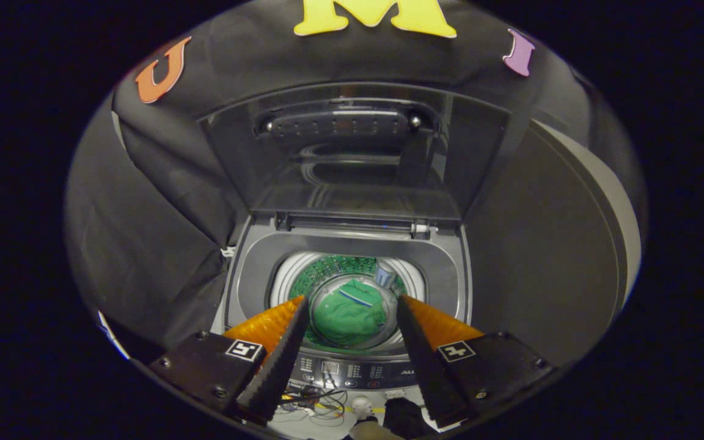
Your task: Put the clothes into the washing machine and then close the washing machine lid.
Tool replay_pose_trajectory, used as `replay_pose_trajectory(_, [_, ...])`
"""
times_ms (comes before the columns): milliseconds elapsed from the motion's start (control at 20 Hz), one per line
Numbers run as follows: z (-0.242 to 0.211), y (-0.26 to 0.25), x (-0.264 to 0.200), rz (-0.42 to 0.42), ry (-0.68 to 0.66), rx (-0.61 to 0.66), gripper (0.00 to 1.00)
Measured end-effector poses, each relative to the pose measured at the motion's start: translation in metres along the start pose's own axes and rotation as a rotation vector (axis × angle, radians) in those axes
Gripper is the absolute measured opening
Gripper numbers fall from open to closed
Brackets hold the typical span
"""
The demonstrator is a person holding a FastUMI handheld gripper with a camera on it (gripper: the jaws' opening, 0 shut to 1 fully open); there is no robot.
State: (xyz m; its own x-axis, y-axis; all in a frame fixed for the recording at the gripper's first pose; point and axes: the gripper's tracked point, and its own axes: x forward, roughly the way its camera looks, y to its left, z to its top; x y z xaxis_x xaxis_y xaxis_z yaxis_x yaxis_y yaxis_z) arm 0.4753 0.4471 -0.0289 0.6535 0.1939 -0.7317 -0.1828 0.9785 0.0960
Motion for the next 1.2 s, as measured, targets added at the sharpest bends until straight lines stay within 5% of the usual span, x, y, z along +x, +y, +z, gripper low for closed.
replay_pose_trajectory(700, [0.101,-0.003,-0.118,0.001,-0.364,-0.112,0.9])
replay_pose_trajectory(1200, [0.186,0.004,-0.14,-0.003,-0.508,-0.078,0.9])
